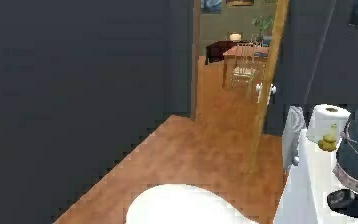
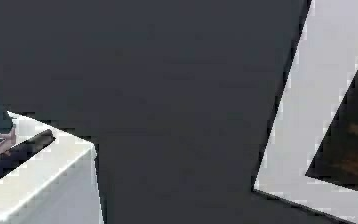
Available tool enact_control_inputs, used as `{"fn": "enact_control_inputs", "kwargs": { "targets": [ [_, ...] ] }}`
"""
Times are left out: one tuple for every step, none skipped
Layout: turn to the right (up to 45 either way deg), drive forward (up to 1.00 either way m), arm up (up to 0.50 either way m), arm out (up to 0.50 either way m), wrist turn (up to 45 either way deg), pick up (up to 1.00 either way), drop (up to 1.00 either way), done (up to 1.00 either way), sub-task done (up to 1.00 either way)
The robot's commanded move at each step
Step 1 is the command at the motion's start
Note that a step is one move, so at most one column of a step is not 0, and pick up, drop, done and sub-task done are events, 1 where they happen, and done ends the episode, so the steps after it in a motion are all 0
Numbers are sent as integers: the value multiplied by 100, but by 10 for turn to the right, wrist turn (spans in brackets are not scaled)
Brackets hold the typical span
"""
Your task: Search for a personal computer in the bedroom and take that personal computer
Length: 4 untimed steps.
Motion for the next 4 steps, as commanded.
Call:
{"fn": "enact_control_inputs", "kwargs": {
  "targets": [
    [-450,0,0,0,0,0,0,0,0],
    [-150,0,0,0,0,0,0,0,0],
    [0,60,0,0,0,0,0,0,0],
    [-60,0,0,0,0,0,0,0,0]
  ]
}}
